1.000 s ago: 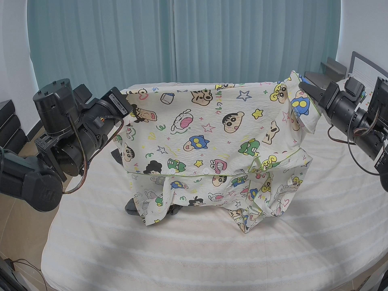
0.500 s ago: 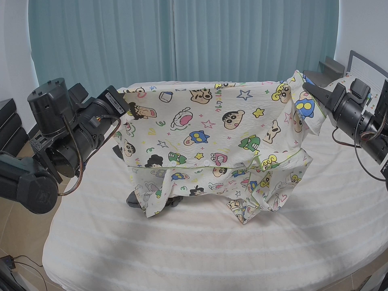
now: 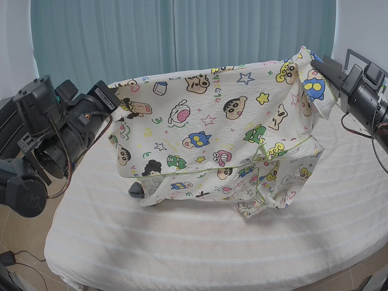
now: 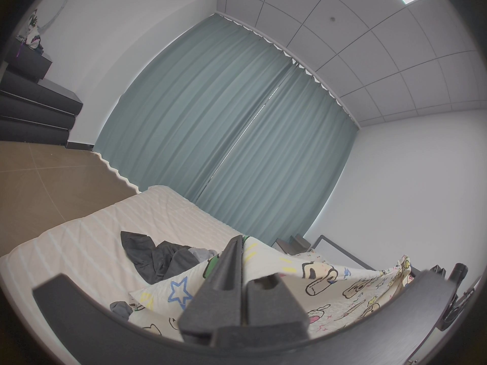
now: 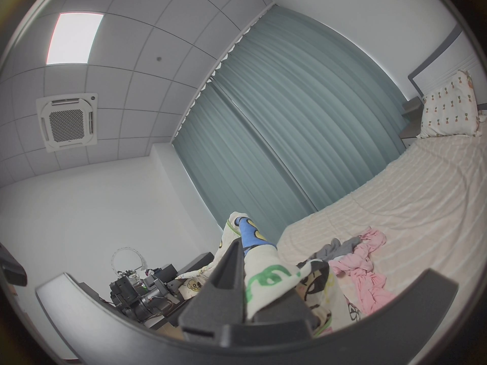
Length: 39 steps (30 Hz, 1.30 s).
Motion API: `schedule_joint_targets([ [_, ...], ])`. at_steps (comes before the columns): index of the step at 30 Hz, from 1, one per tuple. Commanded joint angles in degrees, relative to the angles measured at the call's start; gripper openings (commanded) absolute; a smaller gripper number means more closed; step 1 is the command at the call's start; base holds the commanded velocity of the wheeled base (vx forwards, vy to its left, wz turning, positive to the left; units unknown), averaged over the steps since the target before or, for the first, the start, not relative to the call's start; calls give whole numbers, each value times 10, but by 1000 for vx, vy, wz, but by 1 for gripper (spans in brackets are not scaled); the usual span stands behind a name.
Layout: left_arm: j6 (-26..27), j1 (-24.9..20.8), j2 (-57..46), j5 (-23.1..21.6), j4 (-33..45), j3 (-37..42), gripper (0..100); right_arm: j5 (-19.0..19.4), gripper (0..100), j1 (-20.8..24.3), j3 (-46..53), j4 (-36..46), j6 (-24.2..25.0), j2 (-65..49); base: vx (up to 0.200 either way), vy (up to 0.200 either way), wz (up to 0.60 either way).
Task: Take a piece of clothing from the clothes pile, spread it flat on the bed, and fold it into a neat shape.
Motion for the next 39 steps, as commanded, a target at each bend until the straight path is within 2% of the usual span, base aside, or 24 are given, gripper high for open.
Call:
schedule_joint_targets([
  [1,-1,0,-22,0,0,0,0,1,0,8,4,1,0,-10,0,-200,0],
  [18,-17,-42,-12,-2,0,27,0,-3,0,6,16,2,1,9,0,-200,0],
  [29,-17,-91,-13,-2,0,21,0,-5,0,3,8,5,0,-5,0,-200,0],
  [39,-35,-108,-2,0,0,22,0,-4,0,-28,11,5,-2,-16,0,-200,0],
])
